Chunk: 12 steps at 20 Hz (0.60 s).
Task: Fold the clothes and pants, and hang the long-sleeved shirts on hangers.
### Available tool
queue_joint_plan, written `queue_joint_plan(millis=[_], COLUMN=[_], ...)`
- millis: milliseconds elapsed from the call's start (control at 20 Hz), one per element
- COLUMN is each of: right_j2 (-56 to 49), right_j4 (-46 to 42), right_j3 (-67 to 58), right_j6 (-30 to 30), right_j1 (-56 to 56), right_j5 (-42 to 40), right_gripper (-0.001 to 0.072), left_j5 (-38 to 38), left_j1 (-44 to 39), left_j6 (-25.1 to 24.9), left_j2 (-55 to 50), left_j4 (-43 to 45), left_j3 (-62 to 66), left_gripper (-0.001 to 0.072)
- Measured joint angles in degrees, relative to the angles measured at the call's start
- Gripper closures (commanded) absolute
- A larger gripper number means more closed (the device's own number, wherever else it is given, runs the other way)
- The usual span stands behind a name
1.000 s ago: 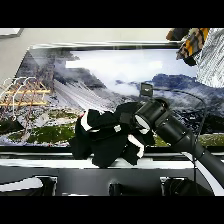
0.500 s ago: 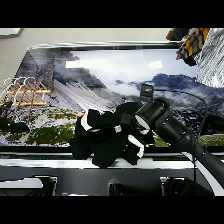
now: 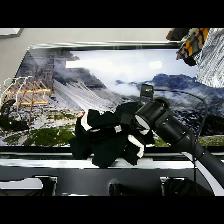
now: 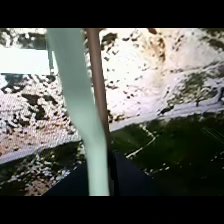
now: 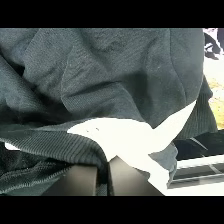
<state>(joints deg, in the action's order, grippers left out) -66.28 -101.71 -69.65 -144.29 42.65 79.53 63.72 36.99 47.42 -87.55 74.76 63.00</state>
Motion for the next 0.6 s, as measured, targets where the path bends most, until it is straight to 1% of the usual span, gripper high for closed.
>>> queue_joint_plan(millis=[150,350,600], right_j2=[0.0,0.0,0.0], right_j4=[-1.25,-5.55,-8.44], right_j3=[0.0,0.0,0.0], right_j6=[0.85,2.84,4.55], right_j1=[0.0,0.0,0.0], right_j5=[0.02,0.28,-1.36], right_gripper=[0.0658,0.0658,0.0658], left_j5=[0.24,0.35,0.17], left_j1=[-0.52,-1.68,-5.66], left_j6=[0.09,0.13,-0.61], left_j2=[2.86,8.5,16.96], left_j4=[-0.81,-2.14,-2.71], left_j3=[3.02,8.13,12.68], left_gripper=[0.0671,0.0671,0.0674])
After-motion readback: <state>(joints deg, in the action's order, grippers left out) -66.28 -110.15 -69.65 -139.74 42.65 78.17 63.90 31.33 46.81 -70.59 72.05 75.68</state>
